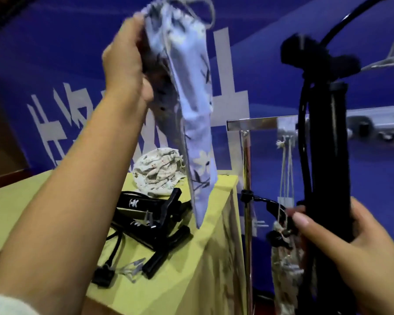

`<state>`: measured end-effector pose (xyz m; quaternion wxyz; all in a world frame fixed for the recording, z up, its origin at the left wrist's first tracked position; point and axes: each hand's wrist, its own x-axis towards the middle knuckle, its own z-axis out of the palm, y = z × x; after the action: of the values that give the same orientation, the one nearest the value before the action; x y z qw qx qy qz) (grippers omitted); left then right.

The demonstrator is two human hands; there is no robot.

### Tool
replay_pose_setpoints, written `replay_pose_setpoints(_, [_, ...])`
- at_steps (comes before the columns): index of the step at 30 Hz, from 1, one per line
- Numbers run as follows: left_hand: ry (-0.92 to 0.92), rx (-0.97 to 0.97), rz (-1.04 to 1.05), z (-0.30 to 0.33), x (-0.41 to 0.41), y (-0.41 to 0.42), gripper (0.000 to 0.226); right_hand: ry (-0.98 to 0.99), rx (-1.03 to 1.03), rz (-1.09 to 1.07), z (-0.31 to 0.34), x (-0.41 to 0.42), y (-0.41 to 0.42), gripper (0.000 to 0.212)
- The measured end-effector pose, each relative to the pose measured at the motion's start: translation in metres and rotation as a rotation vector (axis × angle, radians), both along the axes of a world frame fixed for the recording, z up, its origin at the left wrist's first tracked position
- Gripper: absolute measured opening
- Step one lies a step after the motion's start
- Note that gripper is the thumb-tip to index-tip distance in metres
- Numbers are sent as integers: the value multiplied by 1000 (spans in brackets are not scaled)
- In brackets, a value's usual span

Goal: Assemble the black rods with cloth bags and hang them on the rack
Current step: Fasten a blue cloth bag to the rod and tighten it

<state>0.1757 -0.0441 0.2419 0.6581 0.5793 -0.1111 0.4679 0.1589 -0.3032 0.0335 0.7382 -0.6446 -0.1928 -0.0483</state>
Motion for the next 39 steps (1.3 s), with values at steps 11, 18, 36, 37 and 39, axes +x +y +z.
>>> replay_pose_setpoints(11, [155,87,-500,-115,-82,-161,53,-37,164,-80,26,-62,-63,56])
replay_pose_setpoints(18, [163,331,-221,-205,-103,-172,56,-28,9,-172,2,-63,-80,35])
replay_pose_setpoints(36, [679,501,390,-260,-93,-119,20,-201,-324,-464,-15,-40,-99,34])
replay_pose_setpoints(37, [704,431,334,-258,-95,-117,16,-196,-364,-492,-18,-39,-101,34])
replay_pose_setpoints(39, [707,394,297,-256,-96,-116,14,-196,-423,-530,-27,-37,-100,33])
